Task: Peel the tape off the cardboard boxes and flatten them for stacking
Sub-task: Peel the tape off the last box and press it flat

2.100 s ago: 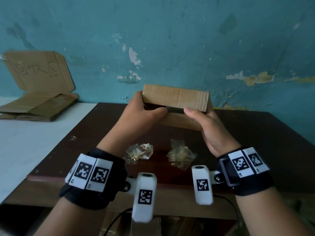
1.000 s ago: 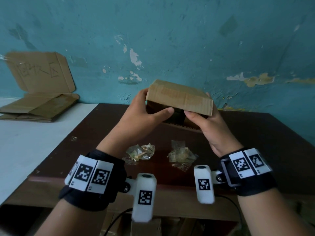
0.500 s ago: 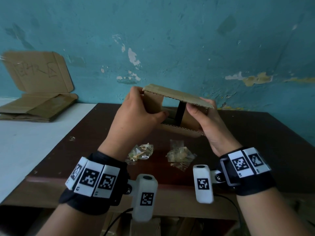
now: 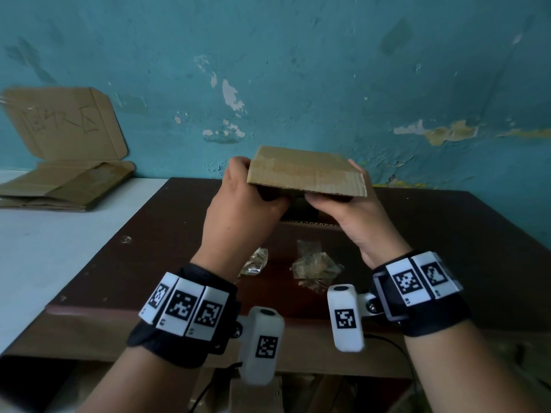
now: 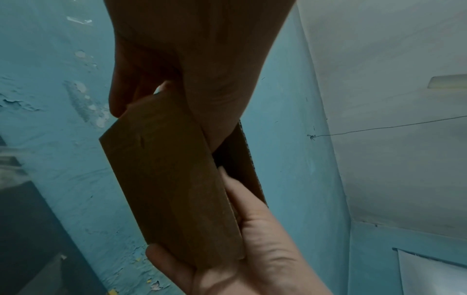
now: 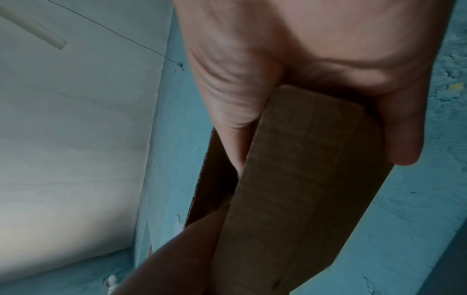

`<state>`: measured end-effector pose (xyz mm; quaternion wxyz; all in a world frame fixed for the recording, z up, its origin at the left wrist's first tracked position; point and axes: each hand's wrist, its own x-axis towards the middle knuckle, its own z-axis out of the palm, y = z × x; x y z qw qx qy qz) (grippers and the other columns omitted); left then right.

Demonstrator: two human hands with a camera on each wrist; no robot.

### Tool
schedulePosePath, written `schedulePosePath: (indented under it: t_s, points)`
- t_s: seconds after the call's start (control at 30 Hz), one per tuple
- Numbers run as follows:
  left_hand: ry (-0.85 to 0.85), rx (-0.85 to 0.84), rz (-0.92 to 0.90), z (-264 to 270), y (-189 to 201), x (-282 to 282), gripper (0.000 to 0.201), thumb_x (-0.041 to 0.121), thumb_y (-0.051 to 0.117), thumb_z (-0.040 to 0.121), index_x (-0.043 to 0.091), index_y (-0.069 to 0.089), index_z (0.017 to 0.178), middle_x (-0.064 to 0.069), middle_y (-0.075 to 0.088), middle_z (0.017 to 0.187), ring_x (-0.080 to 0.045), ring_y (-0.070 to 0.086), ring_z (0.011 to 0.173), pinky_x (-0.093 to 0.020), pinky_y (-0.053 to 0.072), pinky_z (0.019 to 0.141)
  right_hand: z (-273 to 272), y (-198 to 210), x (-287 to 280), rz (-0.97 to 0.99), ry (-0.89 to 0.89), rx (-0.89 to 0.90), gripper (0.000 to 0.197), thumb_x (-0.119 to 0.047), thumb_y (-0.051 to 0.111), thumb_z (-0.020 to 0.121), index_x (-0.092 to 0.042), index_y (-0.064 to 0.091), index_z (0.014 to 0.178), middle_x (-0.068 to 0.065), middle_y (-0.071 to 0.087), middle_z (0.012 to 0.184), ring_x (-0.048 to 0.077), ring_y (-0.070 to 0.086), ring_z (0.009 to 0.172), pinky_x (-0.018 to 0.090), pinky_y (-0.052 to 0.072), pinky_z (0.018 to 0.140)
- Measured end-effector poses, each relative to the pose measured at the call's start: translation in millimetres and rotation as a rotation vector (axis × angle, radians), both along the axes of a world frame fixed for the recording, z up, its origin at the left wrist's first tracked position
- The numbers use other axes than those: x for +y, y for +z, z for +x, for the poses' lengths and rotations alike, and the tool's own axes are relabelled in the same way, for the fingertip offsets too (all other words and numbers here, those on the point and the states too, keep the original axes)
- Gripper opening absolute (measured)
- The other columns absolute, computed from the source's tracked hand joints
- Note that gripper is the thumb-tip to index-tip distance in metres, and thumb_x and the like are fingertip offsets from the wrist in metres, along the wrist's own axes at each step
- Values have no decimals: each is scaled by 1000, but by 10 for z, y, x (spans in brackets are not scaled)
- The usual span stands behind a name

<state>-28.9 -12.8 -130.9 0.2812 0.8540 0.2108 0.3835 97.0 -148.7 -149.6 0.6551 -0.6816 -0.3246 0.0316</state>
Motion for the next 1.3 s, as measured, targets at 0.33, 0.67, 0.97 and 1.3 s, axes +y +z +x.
schedulePosePath:
  t_s: [0.33,0.67,0.97,1.3]
  points:
    - [46,38,-59,14,-18,20,49,44,76,81,20,44,111,5,61,93,-21,63,83,-37,53,66,35,-82,25,-47,-110,-43,76,-4,86,76,-31,40,130,-16,60,115,-15,55,101,0,43,81]
    - [-40,124,-77,-24,57,18,22,35,71,80,19,60,91,3,64,78,-14,62,70,-28,44,55,79,-83,-17,-139,-130,-16,70,-15,82,79,-27,48,139,-13,67,114,1,63,105,20,49,87]
    - [-119,122,-149,-30,86,3,22,13,49,91,15,47,70,-5,54,65,-22,43,55,-32,31,51,154,-54,-65,-151,-143,-11,89,-26,83,73,-24,40,151,-10,68,120,6,63,112,24,49,93]
    - [-94,49,-105,-5,59,-13,41,21,40,106,20,37,65,-3,47,60,-21,42,57,-39,24,53,191,-37,-68,-166,-137,-58,99,-44,80,64,-26,39,151,-10,68,120,9,63,114,30,50,99]
